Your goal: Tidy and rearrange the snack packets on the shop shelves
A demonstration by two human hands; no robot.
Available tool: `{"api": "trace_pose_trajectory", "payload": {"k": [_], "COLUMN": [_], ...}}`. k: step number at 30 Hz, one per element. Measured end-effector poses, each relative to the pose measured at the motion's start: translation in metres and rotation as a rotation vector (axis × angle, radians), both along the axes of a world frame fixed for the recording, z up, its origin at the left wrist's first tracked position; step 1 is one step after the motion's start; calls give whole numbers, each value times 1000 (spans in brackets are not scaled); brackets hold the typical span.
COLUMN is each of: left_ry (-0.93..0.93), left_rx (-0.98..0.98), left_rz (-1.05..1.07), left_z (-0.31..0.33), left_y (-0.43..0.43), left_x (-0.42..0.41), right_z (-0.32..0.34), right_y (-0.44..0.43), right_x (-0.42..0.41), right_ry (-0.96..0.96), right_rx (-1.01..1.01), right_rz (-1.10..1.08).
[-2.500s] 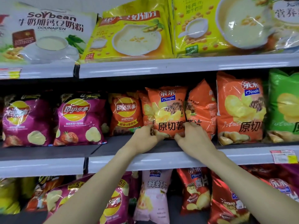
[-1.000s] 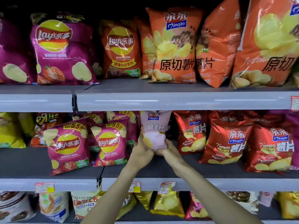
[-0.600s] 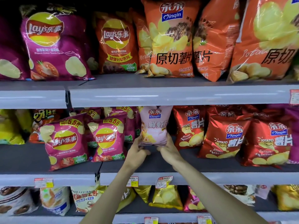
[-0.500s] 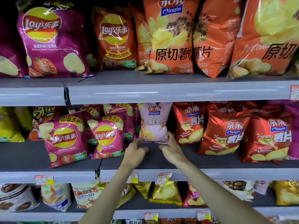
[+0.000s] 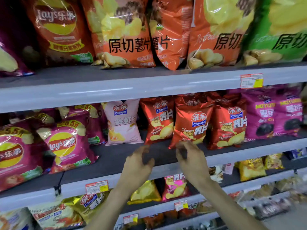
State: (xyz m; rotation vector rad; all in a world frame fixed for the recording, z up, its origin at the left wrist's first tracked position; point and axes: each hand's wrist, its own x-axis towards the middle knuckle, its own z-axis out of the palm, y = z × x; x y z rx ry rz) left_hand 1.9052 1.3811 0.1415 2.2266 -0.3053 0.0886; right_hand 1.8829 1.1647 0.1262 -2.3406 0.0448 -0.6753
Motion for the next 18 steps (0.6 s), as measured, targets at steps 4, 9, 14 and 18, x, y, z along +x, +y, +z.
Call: {"api": "trace_pose_trajectory", "payload": {"k": [4,9,14,18], "left_ry": [32,22,45,56], "left_rx": [-98,-241,-272,-273], "left_rz": [-32,-157,-242,-231], "left_z": [1,3,3,1], "left_y": [-55,-112,-149,-162], "left_x": [9,17,15,19], "right_z": [-3,-8,-12,-11], "right_y": [-53,-83,-105,-118], "right_x": [-1,-1,0,-2], "right_ry": [-59,15,86,111], "right_rx": [178,289,368,354], "right_rz": [-140,-33,37,59]}}
